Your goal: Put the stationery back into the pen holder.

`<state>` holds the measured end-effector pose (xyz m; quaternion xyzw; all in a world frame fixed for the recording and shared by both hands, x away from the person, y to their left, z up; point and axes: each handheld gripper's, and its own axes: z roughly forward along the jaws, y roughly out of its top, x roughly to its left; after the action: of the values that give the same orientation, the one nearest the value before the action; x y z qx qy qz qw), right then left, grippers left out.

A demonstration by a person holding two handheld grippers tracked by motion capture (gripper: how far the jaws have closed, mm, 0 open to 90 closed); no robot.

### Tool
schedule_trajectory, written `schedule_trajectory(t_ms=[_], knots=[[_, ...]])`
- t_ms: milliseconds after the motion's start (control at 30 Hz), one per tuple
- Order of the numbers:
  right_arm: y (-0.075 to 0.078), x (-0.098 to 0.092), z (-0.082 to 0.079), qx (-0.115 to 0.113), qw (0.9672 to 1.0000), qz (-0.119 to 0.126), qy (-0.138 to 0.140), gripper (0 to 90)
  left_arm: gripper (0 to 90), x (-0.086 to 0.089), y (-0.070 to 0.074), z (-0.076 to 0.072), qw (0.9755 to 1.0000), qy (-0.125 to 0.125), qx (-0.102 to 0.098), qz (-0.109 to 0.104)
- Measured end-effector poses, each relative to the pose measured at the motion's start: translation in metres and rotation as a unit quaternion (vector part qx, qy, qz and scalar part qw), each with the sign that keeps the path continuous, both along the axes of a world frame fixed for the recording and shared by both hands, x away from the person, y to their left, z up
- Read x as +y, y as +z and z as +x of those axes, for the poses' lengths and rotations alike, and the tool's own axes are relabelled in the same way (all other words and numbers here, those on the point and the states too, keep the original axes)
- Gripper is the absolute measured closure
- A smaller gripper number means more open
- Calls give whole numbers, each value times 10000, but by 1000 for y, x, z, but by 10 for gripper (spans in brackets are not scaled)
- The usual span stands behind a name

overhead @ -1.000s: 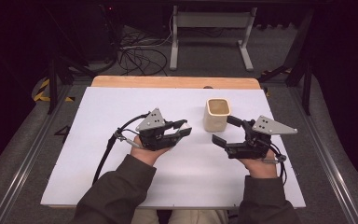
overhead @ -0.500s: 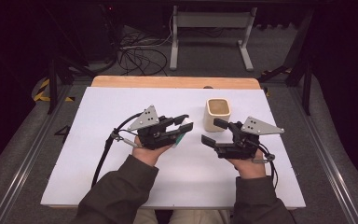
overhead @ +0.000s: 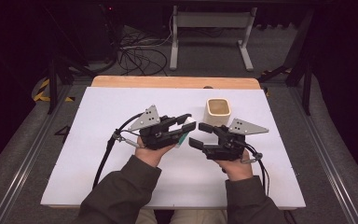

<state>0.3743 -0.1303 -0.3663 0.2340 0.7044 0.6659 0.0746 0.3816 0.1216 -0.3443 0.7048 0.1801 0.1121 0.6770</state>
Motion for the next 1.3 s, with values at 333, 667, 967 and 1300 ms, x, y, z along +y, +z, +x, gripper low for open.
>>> schedule_trajectory(t_ms=[333,667,967,1300], knots=[[-6,13,2,184,9996,166,134,360,653,-4,0,-1,10000,-25,-23,-65],[-11,23,3,317,9988,281,251,454,653,-6,-1,-2,9999,-46,-54,-109],[-12,25,4,357,9981,354,351,621,653,-6,0,-2,9998,-50,-74,-164],[-12,24,6,458,9975,383,377,658,648,-6,-1,-3,9998,-63,-140,-145]])
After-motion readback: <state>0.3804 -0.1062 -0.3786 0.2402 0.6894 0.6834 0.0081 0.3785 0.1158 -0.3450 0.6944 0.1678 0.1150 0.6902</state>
